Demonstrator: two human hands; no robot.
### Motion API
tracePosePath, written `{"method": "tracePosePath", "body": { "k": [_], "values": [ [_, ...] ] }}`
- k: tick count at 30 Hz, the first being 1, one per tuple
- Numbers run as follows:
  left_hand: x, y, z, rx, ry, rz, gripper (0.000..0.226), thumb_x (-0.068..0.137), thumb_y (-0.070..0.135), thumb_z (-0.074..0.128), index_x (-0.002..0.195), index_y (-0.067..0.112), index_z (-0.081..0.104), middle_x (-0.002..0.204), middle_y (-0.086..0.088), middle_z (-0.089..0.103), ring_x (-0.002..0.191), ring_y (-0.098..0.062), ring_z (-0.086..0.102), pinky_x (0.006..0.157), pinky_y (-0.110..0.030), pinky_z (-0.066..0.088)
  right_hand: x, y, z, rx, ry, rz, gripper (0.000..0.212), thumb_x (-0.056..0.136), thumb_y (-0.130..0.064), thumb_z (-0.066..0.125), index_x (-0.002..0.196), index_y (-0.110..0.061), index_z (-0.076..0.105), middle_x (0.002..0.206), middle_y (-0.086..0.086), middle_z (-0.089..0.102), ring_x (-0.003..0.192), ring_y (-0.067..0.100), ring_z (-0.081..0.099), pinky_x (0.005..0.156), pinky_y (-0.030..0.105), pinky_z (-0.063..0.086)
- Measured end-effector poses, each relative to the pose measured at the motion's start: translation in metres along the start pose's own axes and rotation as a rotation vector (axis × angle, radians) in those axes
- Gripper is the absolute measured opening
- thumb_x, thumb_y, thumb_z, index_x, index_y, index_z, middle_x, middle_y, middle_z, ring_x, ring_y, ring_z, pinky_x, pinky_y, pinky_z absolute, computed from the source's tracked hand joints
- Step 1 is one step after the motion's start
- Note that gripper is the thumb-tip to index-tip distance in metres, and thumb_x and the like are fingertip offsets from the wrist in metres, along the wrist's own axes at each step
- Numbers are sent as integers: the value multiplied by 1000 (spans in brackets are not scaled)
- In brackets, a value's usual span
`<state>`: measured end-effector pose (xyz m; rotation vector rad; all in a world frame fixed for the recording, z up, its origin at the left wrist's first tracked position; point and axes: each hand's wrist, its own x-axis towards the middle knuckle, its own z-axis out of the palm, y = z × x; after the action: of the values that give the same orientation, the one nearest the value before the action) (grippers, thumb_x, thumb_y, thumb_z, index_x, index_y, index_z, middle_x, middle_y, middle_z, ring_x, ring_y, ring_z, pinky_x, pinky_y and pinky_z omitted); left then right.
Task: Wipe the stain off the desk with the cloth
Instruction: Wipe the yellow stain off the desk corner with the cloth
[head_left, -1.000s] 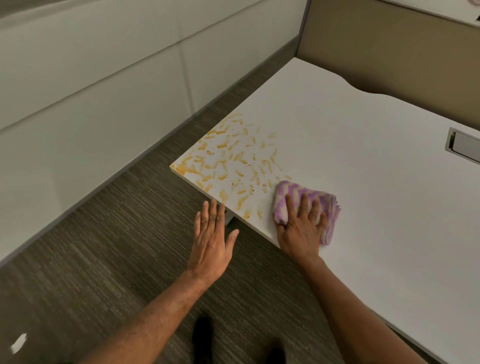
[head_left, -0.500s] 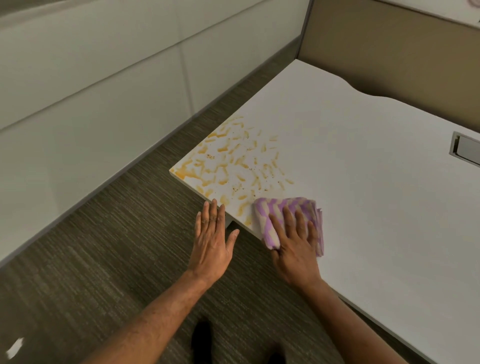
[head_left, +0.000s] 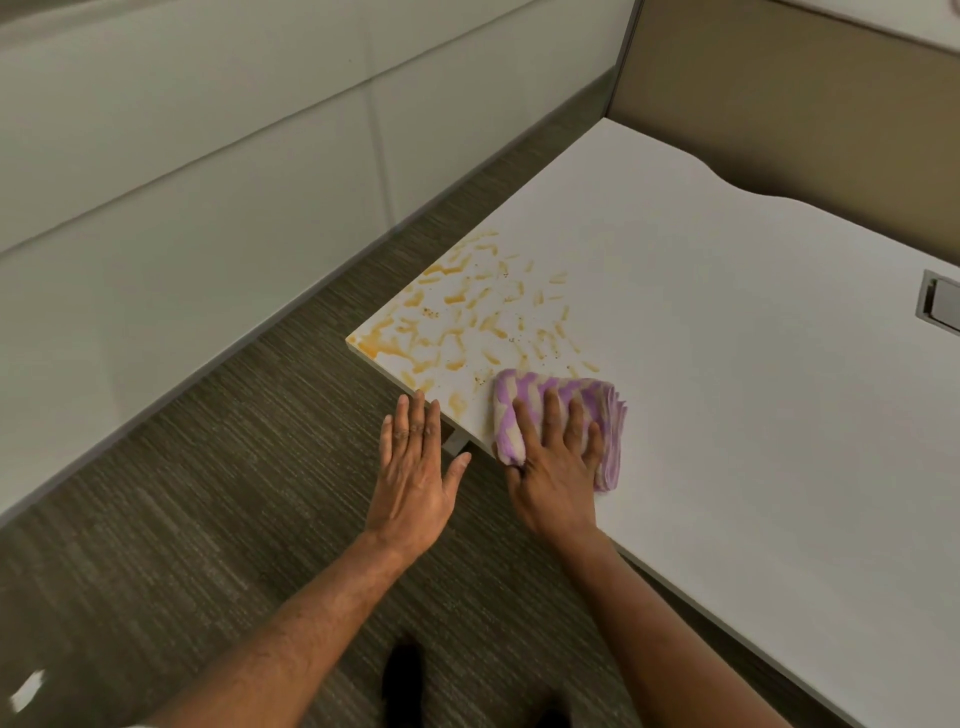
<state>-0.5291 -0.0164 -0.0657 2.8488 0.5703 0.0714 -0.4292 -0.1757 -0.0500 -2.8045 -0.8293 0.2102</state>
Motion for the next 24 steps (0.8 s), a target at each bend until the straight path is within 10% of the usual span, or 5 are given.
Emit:
{"method": "tracePosePath", "body": {
  "k": [24],
  "values": [
    [3, -27, -2, 29, 25, -7, 81, 104, 57, 19, 163, 3, 7, 171, -17, -4, 159, -32, -7, 130, -51, 7, 15, -22, 7, -25, -27, -127, 77, 94, -49, 36, 159, -40, -3, 169, 7, -14, 153, 35, -22, 123, 57, -13]
  ]
}}
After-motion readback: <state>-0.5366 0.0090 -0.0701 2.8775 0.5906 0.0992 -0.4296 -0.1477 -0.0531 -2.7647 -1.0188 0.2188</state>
